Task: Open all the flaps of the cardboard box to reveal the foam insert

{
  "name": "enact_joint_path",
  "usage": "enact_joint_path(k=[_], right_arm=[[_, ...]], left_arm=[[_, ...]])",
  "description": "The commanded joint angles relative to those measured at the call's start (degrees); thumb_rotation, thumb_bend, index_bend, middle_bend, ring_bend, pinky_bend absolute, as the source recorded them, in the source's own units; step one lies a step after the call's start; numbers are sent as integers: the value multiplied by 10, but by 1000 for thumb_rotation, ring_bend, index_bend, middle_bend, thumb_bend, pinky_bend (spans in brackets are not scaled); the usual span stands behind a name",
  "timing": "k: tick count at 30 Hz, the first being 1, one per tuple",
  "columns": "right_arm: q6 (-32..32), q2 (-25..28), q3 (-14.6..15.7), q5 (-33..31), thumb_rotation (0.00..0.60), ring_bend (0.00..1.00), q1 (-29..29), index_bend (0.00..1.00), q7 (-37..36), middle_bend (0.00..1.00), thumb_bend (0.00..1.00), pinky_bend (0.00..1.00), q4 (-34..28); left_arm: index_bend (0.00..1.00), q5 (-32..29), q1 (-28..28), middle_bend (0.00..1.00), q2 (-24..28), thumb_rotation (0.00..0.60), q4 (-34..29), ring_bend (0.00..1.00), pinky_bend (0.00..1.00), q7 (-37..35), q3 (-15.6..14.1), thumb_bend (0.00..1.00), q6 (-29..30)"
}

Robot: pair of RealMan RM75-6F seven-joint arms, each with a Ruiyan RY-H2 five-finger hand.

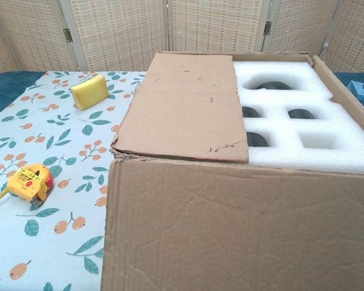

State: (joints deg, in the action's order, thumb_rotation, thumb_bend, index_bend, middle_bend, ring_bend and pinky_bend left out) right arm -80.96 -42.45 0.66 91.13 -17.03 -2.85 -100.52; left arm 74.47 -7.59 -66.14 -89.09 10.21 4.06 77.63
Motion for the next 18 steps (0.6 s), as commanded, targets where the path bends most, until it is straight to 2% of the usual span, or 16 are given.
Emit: enact_joint_path(k=[1, 3, 5, 8, 10, 14, 18], right_arm=[[-45, -26, -2, -8, 93, 77, 36, 376, -27, 37, 631, 0, 40], [-78, -50, -13, -22, 156, 62, 53, 226, 3, 6, 559, 0, 67], [-109, -80, -20, -33, 165, 54, 72, 153, 29, 0, 482, 0, 93], [-131, -113, -27, -46, 169, 51, 91, 136, 35, 0, 459, 0, 120], [-137, -131, -33, -55, 168, 45, 98, 136, 25, 0, 458, 0, 135], [-135, -160, -41, -67, 167, 39, 107, 136, -35, 0, 458, 0, 182], [-131, -172, -48, -76, 191, 51, 116, 134, -93, 0, 458, 0, 222]], left_arm=[[157, -6, 0, 200, -4, 600, 3, 189, 32, 4, 3, 530, 2], [152, -10, -4, 201, 0, 600, -3, 189, 55, 5, 6, 530, -5], [125, 2, -14, 201, 12, 600, -15, 174, 77, 7, 7, 530, -12], [59, 55, -35, 207, 46, 600, -44, 191, 124, -3, 5, 530, -18], [23, 95, -49, 250, 75, 600, -68, 263, 190, -16, 5, 530, -20], [19, 179, -91, 504, 138, 600, -139, 571, 554, -3, 14, 569, -27], [4, 183, -152, 736, 178, 600, -199, 773, 744, -28, 35, 580, -100]])
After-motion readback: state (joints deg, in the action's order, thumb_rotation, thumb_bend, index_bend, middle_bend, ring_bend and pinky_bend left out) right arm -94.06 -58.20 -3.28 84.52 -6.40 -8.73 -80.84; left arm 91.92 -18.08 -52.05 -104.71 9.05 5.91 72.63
